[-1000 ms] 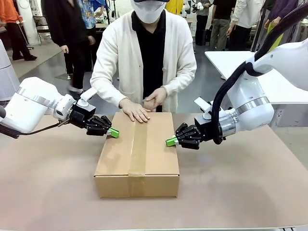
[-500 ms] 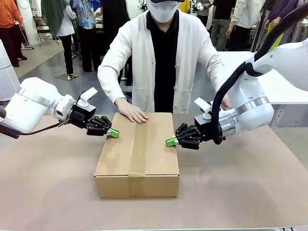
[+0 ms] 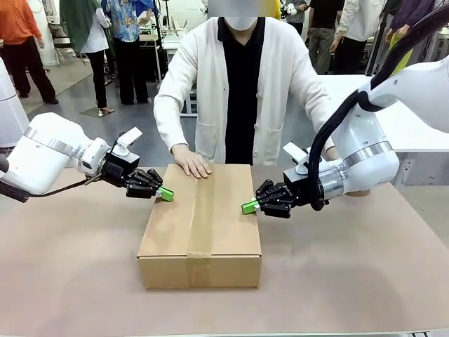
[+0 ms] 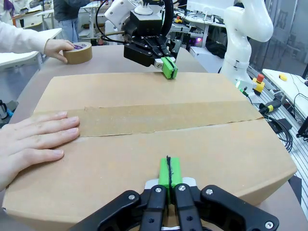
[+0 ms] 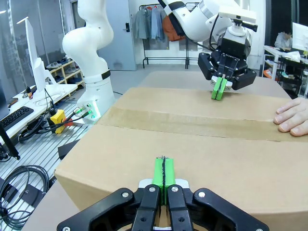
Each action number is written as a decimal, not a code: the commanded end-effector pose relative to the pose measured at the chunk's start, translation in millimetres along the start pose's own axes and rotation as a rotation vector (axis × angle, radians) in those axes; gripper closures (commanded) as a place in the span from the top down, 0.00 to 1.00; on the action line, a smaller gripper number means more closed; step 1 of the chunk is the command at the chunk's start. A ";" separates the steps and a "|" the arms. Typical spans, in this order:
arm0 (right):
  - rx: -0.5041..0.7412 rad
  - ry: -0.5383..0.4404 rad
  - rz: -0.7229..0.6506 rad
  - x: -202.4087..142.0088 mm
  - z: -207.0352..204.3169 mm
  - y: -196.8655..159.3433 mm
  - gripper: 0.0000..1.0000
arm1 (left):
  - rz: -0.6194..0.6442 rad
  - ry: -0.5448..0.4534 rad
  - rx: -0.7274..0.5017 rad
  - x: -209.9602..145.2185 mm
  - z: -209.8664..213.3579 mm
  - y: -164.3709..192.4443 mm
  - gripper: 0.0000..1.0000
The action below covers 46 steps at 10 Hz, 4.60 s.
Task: Wrap the clocks to prevent damage.
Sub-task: After the human seals the box with tape, release both hands from the side flaps of the Package Box.
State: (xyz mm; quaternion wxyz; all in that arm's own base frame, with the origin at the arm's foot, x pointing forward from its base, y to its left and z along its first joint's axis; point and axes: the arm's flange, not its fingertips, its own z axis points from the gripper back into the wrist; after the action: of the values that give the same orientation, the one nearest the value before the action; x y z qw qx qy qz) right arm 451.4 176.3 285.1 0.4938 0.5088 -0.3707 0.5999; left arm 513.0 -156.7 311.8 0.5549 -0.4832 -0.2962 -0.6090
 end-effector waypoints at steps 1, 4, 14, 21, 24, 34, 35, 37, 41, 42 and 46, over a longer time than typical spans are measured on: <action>-0.004 0.002 -0.004 -1.8 -1.3 0.1 0.01 | 0.004 0.001 0.004 -1.6 -0.7 0.3 0.00; -0.004 0.002 -0.004 -1.8 -1.3 0.1 0.01 | 0.004 0.001 0.004 -1.6 -0.7 0.3 0.00; -0.174 0.224 0.087 184.5 86.5 72.1 0.01 | 0.047 0.178 -0.028 138.7 98.7 -66.0 0.00; -0.439 0.556 -0.013 283.8 156.3 176.3 0.01 | 0.165 0.300 0.262 218.3 208.7 -159.6 0.00; -0.440 0.549 0.025 289.5 162.8 180.4 0.01 | 0.132 0.286 0.263 221.2 220.4 -163.1 0.00; -0.440 0.549 0.025 289.5 162.8 180.4 0.01 | 0.132 0.286 0.263 221.2 220.4 -163.1 0.00; -0.440 0.549 0.025 289.5 162.8 180.4 0.01 | 0.132 0.286 0.263 221.2 220.4 -163.1 0.00; -0.429 0.527 0.046 289.0 163.4 179.9 0.01 | 0.143 0.301 0.276 219.2 219.7 -163.9 0.00; -0.407 0.523 0.027 293.2 171.2 202.1 0.65 | 0.148 0.253 0.230 229.2 219.0 -170.2 0.63; -0.391 0.514 -0.010 290.0 172.1 198.4 1.00 | 0.158 0.255 0.228 227.0 218.7 -169.4 1.00; -0.324 0.492 -0.114 281.0 168.9 190.6 1.00 | 0.155 0.250 0.205 217.8 219.0 -171.5 1.00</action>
State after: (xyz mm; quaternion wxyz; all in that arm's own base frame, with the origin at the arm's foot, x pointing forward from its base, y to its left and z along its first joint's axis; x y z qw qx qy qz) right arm 307.3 31.1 601.5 0.6701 0.2652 -0.3188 0.6157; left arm 423.8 -10.2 620.2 0.6842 -0.3546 -0.2465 -0.5877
